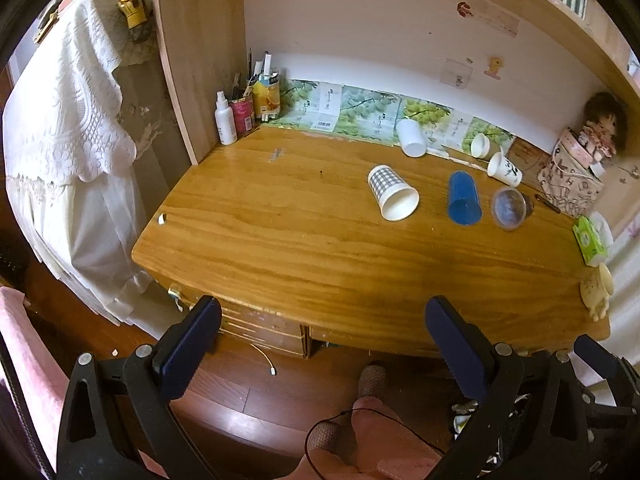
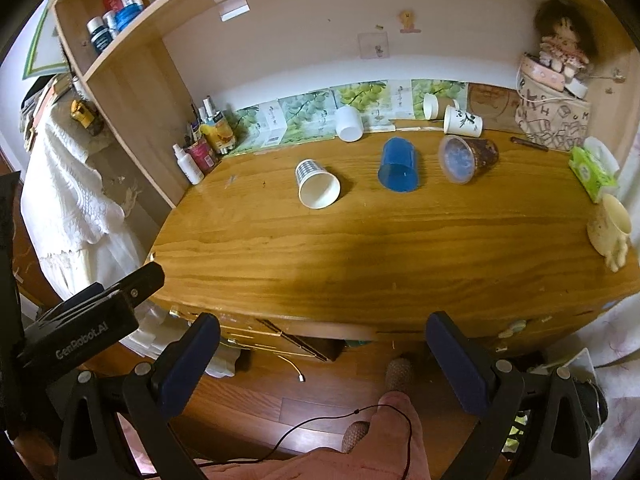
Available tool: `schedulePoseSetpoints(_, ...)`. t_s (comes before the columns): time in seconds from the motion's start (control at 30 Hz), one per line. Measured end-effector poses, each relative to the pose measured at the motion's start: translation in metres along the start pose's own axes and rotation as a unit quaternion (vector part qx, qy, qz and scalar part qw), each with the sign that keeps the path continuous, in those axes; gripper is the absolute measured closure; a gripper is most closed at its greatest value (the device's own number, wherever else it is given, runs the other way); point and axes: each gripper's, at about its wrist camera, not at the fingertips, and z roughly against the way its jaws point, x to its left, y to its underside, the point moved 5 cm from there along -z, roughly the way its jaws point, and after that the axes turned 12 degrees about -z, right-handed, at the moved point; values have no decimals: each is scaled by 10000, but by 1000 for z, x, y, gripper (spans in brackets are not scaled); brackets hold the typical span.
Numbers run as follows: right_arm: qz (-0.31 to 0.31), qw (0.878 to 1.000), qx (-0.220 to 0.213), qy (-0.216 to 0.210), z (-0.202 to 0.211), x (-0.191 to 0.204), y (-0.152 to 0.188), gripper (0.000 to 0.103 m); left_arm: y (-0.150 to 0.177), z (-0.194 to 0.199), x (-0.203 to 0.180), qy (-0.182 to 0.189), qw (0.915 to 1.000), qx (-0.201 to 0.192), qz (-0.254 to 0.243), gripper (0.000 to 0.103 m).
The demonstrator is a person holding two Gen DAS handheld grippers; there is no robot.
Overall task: Flip cup upright
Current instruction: 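Move both tools toward the desk with the cups lying on it, then lower the left tool toward the white frosted cup lying on its side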
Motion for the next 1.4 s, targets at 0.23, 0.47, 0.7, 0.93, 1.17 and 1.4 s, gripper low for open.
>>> schedulePoseSetpoints(0.23,-10,9998,132,-146,-29,-7,-46,0,-36,-23,-9,-192,9998,60,63,1)
schedulePoseSetpoints(0.47,-96,9987,375,-346,-57,-20,-97,0,-73,-46,-22,-373,9991,179,71,1)
schedulePoseSetpoints(0.7,-284,9961,659,-517,-86,-32,-137,0,-109,-72,-39,-504,9982,332,-69,1)
schedulePoseSetpoints(0.93,-531,9914,966,-710,-118,-46,-177,0,-157,-101,-58,-613,9965,415,-382,1)
schedulePoseSetpoints(1.17,-655,9897,981,-813,-155,-60,-225,0,-207,-136,-74,-626,9949,462,-639,1)
schedulePoseSetpoints(1.4,-770,9898,887,-802,-187,-72,-268,0,-249,-177,-94,-615,9906,602,-1060,1)
